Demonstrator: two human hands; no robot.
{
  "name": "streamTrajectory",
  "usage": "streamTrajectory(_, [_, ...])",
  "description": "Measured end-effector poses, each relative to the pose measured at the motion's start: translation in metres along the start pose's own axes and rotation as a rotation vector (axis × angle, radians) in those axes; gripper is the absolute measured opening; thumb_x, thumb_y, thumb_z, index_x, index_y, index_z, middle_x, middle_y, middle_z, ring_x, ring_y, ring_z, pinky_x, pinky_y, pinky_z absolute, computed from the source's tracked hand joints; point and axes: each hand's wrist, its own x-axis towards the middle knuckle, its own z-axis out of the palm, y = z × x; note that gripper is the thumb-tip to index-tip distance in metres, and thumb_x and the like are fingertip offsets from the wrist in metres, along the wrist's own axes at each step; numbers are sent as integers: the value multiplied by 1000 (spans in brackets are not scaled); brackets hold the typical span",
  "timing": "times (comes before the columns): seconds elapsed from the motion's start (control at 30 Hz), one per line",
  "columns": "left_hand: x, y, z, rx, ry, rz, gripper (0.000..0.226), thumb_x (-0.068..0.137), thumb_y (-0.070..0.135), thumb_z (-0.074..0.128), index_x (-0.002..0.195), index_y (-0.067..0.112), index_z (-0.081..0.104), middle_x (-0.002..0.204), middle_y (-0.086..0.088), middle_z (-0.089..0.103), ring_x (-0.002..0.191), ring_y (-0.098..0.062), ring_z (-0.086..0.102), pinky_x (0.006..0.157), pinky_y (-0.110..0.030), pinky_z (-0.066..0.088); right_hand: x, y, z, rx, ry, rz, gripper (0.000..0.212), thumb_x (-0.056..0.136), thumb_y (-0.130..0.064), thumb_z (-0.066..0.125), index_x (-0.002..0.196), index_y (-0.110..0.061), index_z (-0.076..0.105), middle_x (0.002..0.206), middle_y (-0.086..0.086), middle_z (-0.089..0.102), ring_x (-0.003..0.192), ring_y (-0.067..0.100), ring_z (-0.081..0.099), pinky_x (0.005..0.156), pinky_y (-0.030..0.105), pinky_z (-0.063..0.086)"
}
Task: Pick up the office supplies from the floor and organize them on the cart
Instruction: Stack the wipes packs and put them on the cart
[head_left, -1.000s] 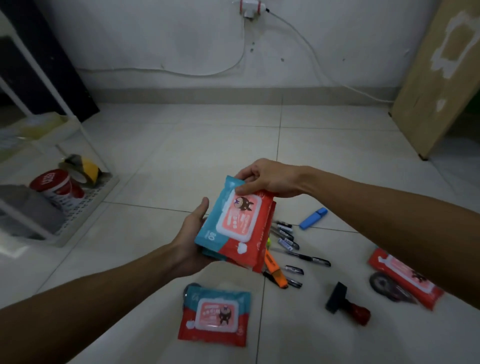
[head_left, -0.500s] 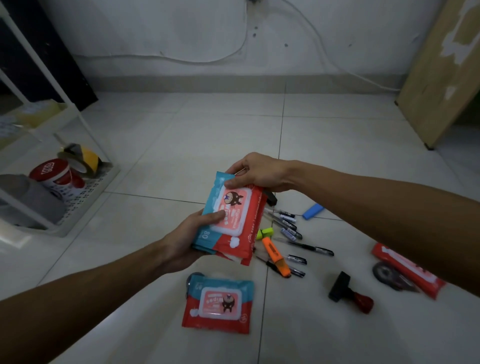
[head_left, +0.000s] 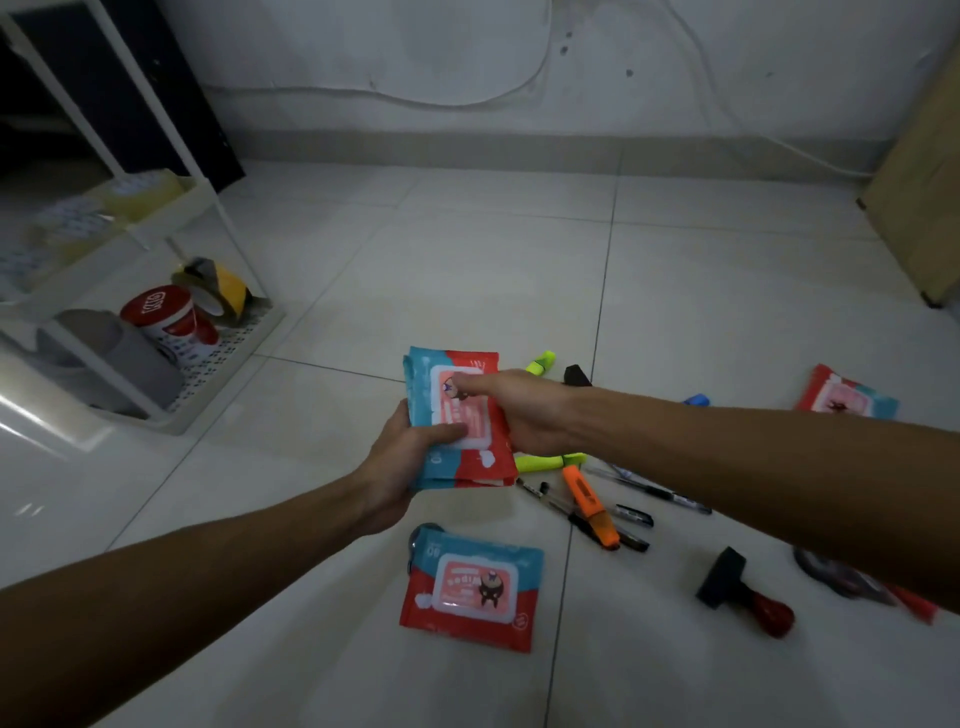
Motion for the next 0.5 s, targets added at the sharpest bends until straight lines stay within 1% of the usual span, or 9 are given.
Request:
streamTrajectory(0.1, [1, -1, 2, 31, -45, -28, 49, 86, 16, 70, 130, 23, 50, 115, -8, 70, 103, -27, 70, 89, -46, 57, 3, -3, 13, -40, 26, -27, 30, 97, -9, 56, 124, 1, 61, 122, 19, 68, 114, 35, 65, 96, 49, 53])
streamTrajectory(0.2, [4, 0, -2, -31, -37, -55, 38, 89, 23, 68, 124, 22, 55, 111, -9, 73, 99, -29, 72, 89, -46, 58, 5, -7, 14, -92, 40, -49, 27, 97, -1, 48, 121, 1, 61, 121, 20, 68, 114, 35, 64, 98, 49, 52])
streamTrajectory(0.23, [5, 0, -5, -48, -18, -66, 36, 89, 25, 68, 124, 22, 56, 110, -9, 73, 99, -30, 72, 88, -47, 57, 5, -7, 15, -89, 23, -61, 27, 98, -3, 47, 122, -1, 61, 122, 19, 67, 114, 35, 65, 98, 49, 52])
streamTrajectory(0.3, [7, -1, -13, -55, 10, -86, 36, 90, 25, 67, 124, 22, 56, 110, -10, 73, 98, -30, 72, 87, -48, 58, 6, -5, 14, -63, -9, -71, 28, 103, -17, 46, 125, -8, 59, 124, 15, 67, 113, 31, 65, 96, 45, 53])
streamTrajectory(0.37, [8, 0, -24, -24, 1, -108, 38, 90, 24, 68, 126, 20, 55, 112, -11, 73, 98, -31, 72, 85, -48, 58, 10, 3, 9, -84, 25, -79, 35, 103, -30, 42, 127, -10, 58, 121, 14, 68, 108, 26, 65, 96, 40, 51])
streamTrajectory(0.4, [7, 0, -29, -5, -5, -122, 40, 90, 22, 67, 128, 18, 55, 113, -12, 72, 98, -32, 72, 84, -48, 59, 13, 11, 6, -144, 74, -85, 37, 102, -30, 40, 127, -8, 58, 114, 15, 68, 101, 23, 65, 94, 38, 49])
streamTrajectory(0.43, [7, 0, -35, 11, -3, -136, 41, 91, 21, 67, 129, 17, 54, 114, -12, 72, 99, -32, 72, 83, -48, 59, 14, 22, 3, -257, 128, -87, 37, 102, -28, 39, 126, -6, 57, 108, 14, 68, 95, 21, 62, 91, 36, 47])
streamTrajectory(0.47, [7, 0, -41, 25, 6, -149, 41, 91, 20, 67, 129, 16, 54, 114, -12, 71, 99, -32, 72, 83, -48, 59, 14, 36, 1, -433, 163, -83, 35, 103, -26, 40, 125, -5, 57, 108, 14, 67, 92, 19, 59, 87, 36, 46])
streamTrajectory(0.5, [7, -1, -46, 38, 21, -160, 41, 91, 19, 67, 130, 16, 54, 115, -12, 71, 98, -32, 72, 82, -48, 59, 13, 52, -1, -639, 154, -63, 34, 103, -26, 42, 125, -5, 57, 112, 14, 65, 94, 18, 57, 86, 36, 46])
